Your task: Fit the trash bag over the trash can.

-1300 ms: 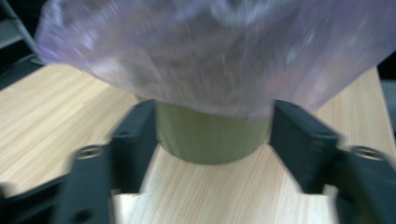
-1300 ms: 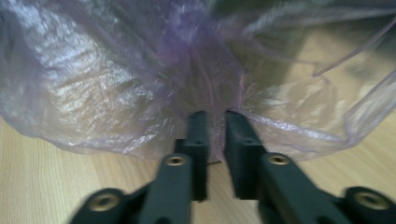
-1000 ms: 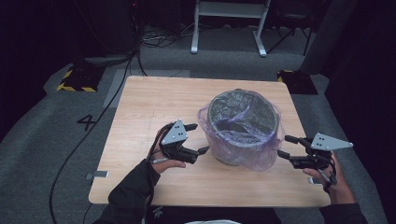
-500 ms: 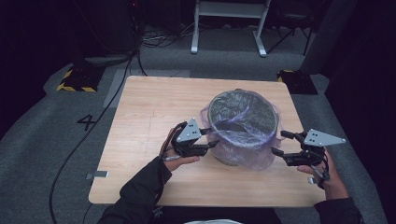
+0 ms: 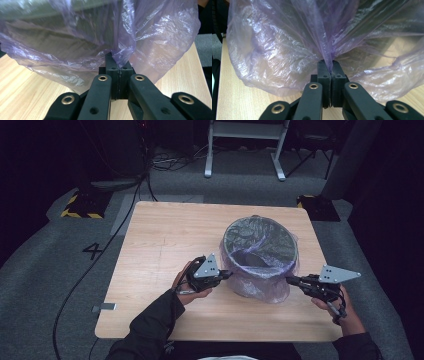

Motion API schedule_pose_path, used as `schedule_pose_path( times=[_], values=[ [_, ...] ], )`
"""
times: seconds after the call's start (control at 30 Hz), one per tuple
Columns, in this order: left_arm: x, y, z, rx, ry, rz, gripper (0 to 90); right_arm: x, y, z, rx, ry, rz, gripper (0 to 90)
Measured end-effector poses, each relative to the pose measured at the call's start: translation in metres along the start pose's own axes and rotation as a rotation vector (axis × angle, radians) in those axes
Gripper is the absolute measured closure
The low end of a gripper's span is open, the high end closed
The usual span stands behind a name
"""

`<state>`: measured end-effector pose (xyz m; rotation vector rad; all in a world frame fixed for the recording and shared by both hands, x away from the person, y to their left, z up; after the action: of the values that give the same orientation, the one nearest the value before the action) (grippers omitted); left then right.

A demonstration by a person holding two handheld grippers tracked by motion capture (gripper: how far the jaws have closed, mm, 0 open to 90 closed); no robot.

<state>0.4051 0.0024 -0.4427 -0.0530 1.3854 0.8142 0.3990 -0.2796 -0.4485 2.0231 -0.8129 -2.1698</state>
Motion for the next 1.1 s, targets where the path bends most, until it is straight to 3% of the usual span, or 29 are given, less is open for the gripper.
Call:
schedule_pose_path(
  times=[0.17, 0.33, 0.6, 0.83, 0.9, 0.93, 1.1],
  values=[
    [0.020, -0.010, -0.003, -0.016, -0.034, 0.074, 89.6, 0.010, -0.005, -0.001, 0.000, -0.007, 0.036, 89.1],
    [0.033, -0.020, 0.000, -0.035, -0.054, 0.126, 89.5, 0.029, -0.015, -0.009, 0.012, -0.046, 0.097, 88.5],
    [0.050, -0.033, 0.011, -0.049, -0.004, 0.158, 86.0, 0.047, -0.026, -0.032, 0.058, -0.130, 0.110, 87.1],
    [0.059, -0.034, 0.018, -0.056, 0.027, 0.162, 78.1, 0.052, -0.033, -0.043, 0.089, -0.157, 0.105, 86.7],
    [0.060, -0.034, 0.020, -0.071, 0.031, 0.160, 72.2, 0.053, -0.034, -0.045, 0.101, -0.155, 0.114, 86.6],
    [0.061, -0.034, 0.021, -0.077, 0.038, 0.162, 64.8, 0.054, -0.036, -0.046, 0.104, -0.159, 0.113, 86.4],
    [0.065, -0.021, 0.023, -0.043, 0.146, 0.161, 28.6, 0.055, -0.033, -0.046, 0.108, -0.168, 0.097, 78.8]
  ],
)
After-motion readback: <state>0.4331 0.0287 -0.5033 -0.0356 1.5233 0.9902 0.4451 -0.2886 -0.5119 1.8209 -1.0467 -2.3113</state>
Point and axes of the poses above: each handheld gripper's, and its own axes: y roughly backward along the jaws, x roughly out of its underside, z roughly to its left, the point moved 7 cm from there along -y, roughly forward along the jaws, and after that the axes turned 11 degrees about -x, right-handed, at the moved point
